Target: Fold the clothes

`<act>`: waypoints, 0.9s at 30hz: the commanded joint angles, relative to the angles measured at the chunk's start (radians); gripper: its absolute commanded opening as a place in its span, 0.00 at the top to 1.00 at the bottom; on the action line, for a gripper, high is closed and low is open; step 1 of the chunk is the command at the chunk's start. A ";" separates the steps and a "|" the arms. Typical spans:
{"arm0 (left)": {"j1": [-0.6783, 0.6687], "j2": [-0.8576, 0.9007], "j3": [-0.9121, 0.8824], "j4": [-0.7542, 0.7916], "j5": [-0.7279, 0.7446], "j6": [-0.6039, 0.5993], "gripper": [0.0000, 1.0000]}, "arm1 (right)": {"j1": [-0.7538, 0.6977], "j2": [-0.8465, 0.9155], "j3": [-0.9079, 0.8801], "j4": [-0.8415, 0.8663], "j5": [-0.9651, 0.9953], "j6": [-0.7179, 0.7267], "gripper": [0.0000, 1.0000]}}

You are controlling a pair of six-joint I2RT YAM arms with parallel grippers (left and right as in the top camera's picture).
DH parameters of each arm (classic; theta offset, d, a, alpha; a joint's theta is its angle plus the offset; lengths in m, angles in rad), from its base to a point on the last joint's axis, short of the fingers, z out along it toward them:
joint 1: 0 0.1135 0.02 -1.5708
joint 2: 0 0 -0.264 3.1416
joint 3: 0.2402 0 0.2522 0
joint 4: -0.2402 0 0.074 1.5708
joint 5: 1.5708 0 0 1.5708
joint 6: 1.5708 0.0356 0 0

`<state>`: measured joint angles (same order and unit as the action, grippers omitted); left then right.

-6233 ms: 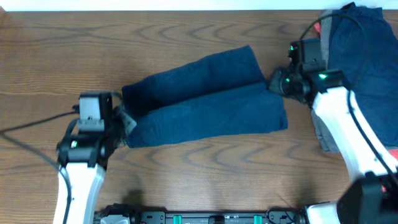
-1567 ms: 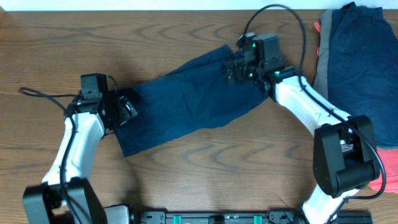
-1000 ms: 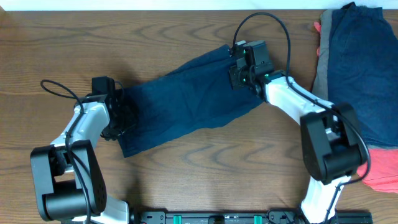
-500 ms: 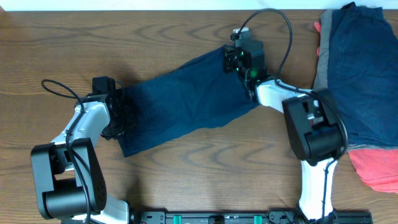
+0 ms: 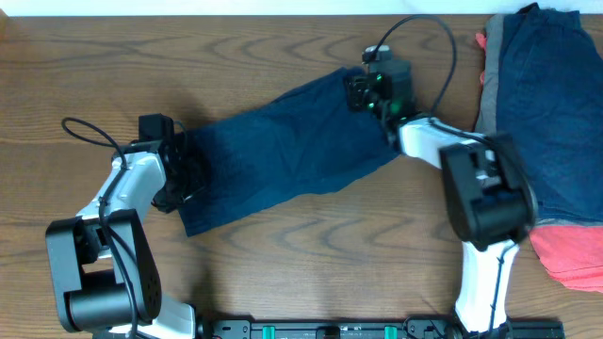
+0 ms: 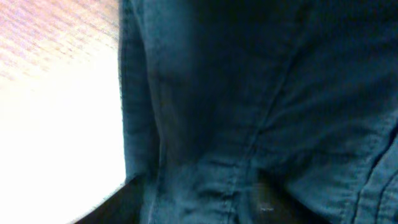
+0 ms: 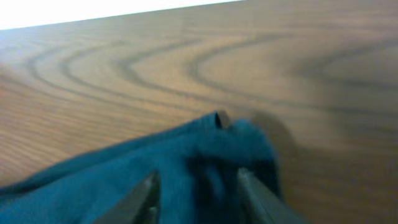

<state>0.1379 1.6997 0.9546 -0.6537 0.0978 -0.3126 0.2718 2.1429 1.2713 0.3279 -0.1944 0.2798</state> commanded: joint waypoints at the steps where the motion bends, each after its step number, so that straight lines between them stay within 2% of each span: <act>1: 0.004 -0.061 0.056 -0.045 -0.003 0.015 0.27 | -0.032 -0.150 0.006 -0.094 -0.130 -0.076 0.44; 6: 0.004 -0.095 0.057 -0.100 -0.003 0.093 0.22 | -0.029 -0.237 0.006 -0.320 -0.140 -0.171 0.19; 9: 0.006 -0.089 0.047 -0.085 -0.004 0.110 0.21 | -0.012 -0.235 0.006 -0.400 -0.154 -0.218 0.12; 14: 0.026 -0.083 0.008 -0.017 -0.005 0.117 0.20 | 0.016 -0.233 0.006 -0.471 -0.150 -0.270 0.14; 17: 0.045 -0.074 -0.001 0.005 -0.005 0.150 0.17 | 0.021 -0.233 0.006 -0.473 -0.150 -0.275 0.16; 22: 0.060 -0.040 -0.002 0.027 -0.004 0.214 0.16 | 0.021 -0.233 0.006 -0.483 -0.150 -0.282 0.19; 27: 0.060 0.013 -0.002 0.045 -0.004 0.227 0.16 | 0.020 -0.233 0.006 -0.486 -0.145 -0.282 0.22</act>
<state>0.1955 1.6775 0.9646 -0.6159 0.0982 -0.1219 0.2893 1.9076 1.2789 -0.1562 -0.3340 0.0166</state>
